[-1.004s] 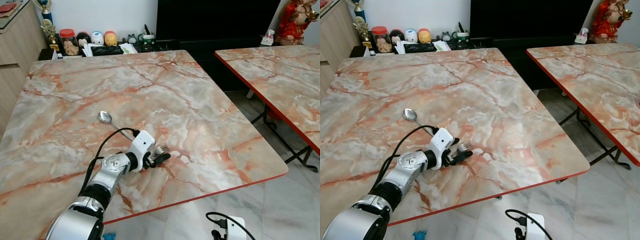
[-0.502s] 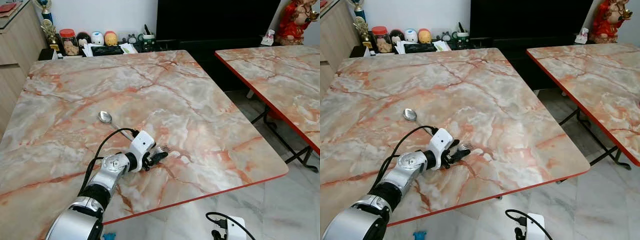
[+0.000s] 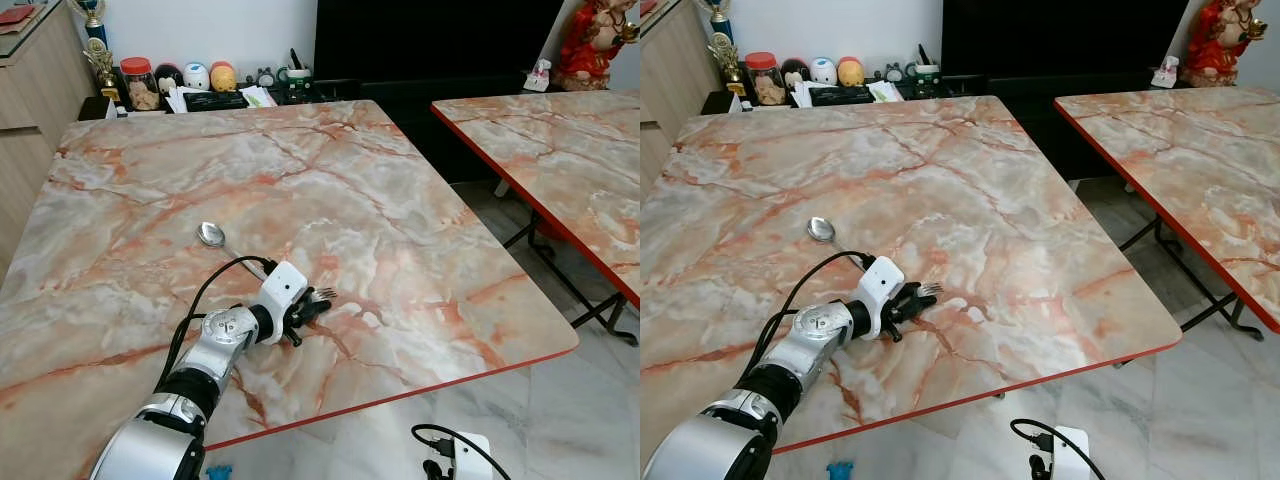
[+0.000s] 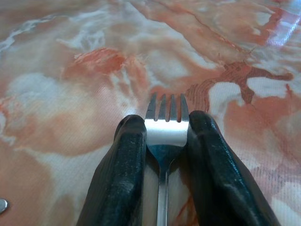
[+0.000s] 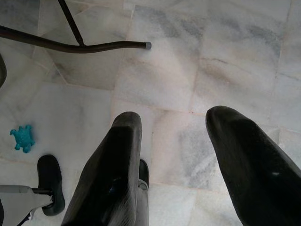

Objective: Setting the table

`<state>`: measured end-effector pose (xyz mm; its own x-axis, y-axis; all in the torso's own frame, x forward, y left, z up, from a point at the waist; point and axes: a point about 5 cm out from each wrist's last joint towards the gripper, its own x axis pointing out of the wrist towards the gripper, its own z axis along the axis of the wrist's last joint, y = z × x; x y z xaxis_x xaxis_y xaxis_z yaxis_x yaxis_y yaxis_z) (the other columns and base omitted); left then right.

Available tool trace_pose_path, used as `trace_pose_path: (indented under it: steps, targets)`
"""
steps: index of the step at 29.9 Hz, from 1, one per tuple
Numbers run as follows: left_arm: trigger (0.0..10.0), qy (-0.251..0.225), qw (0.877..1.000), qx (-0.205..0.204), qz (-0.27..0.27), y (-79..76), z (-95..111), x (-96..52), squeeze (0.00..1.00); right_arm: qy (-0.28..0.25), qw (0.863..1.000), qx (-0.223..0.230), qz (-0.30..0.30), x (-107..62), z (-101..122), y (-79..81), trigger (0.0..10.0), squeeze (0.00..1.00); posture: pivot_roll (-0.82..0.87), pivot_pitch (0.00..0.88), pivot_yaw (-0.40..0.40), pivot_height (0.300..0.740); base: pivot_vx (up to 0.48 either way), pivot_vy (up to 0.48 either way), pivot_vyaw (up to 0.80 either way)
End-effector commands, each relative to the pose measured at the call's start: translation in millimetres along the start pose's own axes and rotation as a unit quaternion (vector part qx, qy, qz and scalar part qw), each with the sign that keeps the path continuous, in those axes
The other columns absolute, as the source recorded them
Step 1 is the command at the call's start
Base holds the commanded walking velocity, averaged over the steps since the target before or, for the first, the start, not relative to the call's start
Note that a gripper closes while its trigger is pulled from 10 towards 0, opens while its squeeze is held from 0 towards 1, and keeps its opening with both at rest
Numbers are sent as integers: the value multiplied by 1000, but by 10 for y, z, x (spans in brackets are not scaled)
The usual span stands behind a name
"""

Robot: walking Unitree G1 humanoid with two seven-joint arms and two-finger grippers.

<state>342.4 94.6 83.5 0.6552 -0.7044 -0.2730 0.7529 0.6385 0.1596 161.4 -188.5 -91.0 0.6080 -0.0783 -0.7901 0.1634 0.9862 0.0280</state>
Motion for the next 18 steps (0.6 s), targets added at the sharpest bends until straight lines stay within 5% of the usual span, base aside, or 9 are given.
trace_pose_path:
  steps: [1, 12, 18]
  targets:
    - [0, 30, 999, -8, -21, -112, -158, -13, 0, 7, 1000, 1, -2, -5, -24, -16, 10000, 0, 84, 11, -78, 740, 0, 0, 0]
    - [0, 11, 1000, -23, -7, -126, -189, -58, 0, 8, 1000, 0, -1, -8, -36, -7, 10000, 0, 83, 5, -69, 740, 0, 0, 0]
    - [0, -51, 992, -117, -18, -108, -95, -114, 0, 8, 1000, 2, 0, -11, -47, 1, 10000, 0, 85, 0, -64, 740, 0, 0, 0]
